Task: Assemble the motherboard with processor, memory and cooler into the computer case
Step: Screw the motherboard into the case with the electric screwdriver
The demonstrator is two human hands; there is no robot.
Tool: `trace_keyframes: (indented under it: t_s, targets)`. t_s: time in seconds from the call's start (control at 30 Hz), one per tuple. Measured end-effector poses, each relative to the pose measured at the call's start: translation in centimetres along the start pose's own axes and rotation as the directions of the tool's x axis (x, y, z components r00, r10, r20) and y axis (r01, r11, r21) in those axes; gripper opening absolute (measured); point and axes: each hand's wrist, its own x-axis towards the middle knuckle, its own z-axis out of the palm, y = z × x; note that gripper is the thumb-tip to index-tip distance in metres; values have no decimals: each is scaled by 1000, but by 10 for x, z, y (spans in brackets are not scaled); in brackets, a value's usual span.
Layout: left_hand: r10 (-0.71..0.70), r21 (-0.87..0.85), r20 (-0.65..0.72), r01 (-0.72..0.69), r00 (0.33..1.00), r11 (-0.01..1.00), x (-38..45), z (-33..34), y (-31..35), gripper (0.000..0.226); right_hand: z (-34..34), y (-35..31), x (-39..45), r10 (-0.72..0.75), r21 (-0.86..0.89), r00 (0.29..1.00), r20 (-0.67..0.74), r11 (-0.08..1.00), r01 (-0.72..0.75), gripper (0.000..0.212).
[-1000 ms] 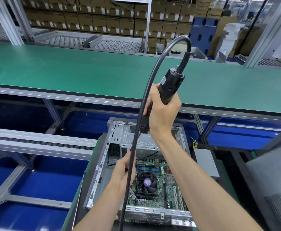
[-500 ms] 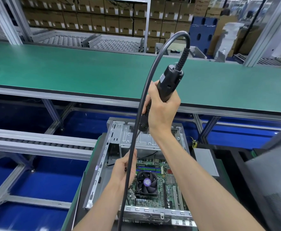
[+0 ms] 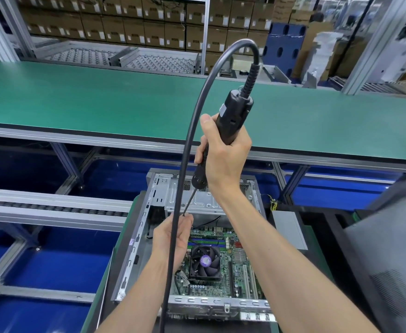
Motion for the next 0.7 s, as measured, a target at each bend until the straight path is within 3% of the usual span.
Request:
trace_keyframes:
  t_s: [0.2, 0.7]
  targets:
    - [-97, -79, 22, 99, 995, 992, 2, -2, -2, 16, -1, 2, -3, 24, -6, 1000, 9, 1000, -24, 22]
    - [-86, 10, -14, 86, 996, 996, 6, -4, -1, 19, 0, 4, -4, 38, -26, 999, 12, 999, -38, 22]
